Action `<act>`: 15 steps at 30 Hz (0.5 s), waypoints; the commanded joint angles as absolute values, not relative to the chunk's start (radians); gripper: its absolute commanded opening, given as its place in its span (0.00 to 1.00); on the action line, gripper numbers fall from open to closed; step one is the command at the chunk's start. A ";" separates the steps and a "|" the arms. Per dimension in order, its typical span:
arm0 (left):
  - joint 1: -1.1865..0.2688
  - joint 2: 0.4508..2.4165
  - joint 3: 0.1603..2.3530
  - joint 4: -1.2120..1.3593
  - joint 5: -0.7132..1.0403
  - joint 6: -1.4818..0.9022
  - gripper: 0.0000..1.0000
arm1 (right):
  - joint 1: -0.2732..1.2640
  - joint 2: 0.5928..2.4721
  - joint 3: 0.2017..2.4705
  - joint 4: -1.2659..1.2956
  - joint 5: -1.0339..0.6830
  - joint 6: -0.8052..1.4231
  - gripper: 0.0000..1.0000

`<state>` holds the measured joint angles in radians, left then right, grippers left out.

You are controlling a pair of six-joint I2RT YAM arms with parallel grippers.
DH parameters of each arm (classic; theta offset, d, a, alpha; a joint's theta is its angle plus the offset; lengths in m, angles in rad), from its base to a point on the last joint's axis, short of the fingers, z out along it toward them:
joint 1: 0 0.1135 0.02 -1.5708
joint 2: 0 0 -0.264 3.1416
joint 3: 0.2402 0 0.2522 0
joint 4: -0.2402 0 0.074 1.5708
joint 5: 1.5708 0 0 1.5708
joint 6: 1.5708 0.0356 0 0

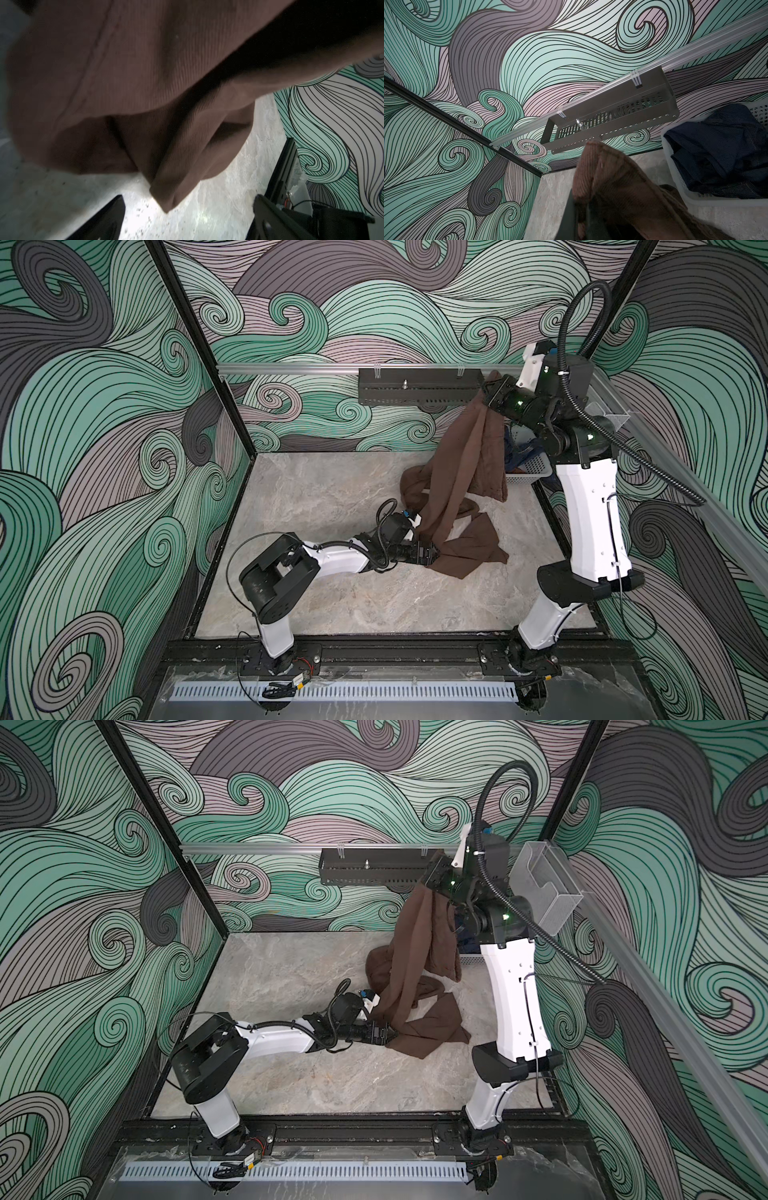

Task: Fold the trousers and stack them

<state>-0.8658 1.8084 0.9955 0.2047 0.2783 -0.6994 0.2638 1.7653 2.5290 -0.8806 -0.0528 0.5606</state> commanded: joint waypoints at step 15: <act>-0.803 1.782 1.071 -0.056 -0.017 -0.651 0.00 | 0.247 1.693 2.537 -0.844 -0.068 0.562 0.00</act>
<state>-0.8509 1.9293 1.0904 0.0841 0.1589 -0.6796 0.2531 1.7535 2.5317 -0.9001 -0.0612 0.5606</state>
